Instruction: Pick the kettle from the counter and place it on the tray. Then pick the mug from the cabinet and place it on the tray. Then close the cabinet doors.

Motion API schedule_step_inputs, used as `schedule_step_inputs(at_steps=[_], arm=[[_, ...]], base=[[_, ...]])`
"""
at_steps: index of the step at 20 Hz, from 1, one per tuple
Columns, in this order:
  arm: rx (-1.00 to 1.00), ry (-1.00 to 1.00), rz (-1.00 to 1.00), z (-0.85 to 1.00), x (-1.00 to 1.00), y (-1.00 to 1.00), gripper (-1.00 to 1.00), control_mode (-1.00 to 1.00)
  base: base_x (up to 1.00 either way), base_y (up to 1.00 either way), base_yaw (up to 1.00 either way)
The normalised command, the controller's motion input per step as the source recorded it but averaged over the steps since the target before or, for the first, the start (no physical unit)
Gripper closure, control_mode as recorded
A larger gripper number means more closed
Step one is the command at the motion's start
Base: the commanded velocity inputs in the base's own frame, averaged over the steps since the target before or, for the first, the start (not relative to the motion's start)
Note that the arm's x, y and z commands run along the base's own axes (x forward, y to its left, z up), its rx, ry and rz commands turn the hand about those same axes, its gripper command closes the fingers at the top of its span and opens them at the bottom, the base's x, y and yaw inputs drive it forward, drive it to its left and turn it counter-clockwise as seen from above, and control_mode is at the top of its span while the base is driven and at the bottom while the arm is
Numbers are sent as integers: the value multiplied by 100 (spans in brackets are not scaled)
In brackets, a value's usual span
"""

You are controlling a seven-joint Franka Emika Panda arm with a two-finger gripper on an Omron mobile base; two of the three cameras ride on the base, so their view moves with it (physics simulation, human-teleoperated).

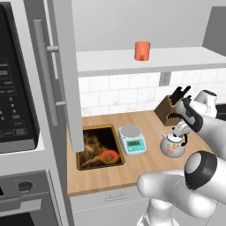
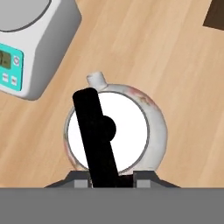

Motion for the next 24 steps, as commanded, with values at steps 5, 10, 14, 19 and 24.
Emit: schedule_step_inputs(at_steps=[5, 10, 14, 19, 24], arm=[[0, -12, 0, 42, -34, 28, 100, -100], [0, -3, 5, 62, -7, 63, 100, -100], [0, 0, 6, 58, 0, 86, 100, -100], [0, 0, 7, 39, 0, 97, 100, -100], [0, 0, 8, 23, 0, 100, 100, -100]], base=[[0, 0, 0], [0, 0, 0], [0, 0, 0], [0, 0, 0], [0, 0, 0]])
